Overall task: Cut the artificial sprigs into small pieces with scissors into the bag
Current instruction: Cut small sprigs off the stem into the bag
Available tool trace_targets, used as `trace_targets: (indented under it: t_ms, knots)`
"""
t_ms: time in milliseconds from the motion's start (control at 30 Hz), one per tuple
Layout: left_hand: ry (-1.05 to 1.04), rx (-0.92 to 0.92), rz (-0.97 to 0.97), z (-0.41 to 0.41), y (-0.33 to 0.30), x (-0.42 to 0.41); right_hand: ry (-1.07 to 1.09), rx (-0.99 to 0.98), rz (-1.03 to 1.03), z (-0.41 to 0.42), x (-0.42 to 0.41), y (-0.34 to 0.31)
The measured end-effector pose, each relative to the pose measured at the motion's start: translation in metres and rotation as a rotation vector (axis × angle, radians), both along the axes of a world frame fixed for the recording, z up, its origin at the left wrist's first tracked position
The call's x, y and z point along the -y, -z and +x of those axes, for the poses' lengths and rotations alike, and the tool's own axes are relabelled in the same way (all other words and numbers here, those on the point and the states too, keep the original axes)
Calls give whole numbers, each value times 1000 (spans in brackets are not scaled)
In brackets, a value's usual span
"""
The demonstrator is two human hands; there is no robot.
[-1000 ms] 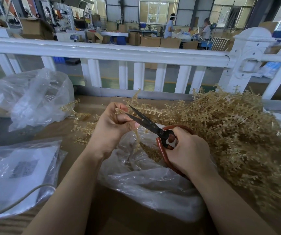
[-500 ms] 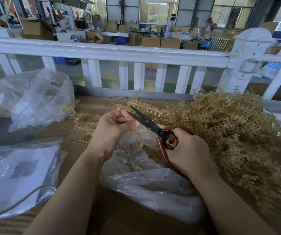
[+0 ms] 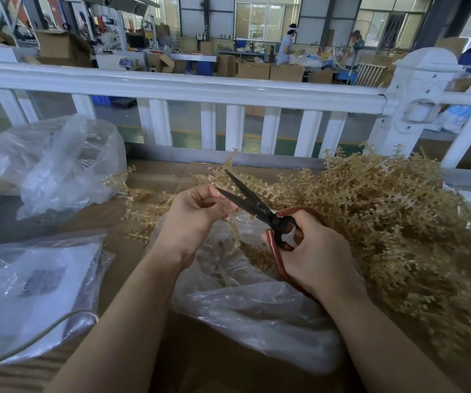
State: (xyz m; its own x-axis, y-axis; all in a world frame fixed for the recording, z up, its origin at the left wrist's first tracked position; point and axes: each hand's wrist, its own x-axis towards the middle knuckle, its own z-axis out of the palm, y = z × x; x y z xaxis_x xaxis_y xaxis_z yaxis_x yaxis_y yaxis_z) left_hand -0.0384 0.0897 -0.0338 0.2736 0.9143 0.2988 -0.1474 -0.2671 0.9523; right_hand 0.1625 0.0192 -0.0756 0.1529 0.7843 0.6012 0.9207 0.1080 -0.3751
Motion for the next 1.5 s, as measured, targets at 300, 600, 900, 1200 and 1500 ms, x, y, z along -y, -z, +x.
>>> trace_targets:
  t_ms: [300,600,900,1200,1500]
  knots:
    - [-116,1,-79,-4,5,-6,100,-2,167,-3,2,-8]
    - [13,-28,-33,-1,0,2,1,67,-32,-5,2,-7]
    - [103,28,-136,2,1,5,22,86,-70,0,-3,-2]
    - [117,98,-200,11,-1,14,36,43,-78,0,-3,-1]
    - [175,216,-291,15,-1,17,75,50,-20,-2,-2,0]
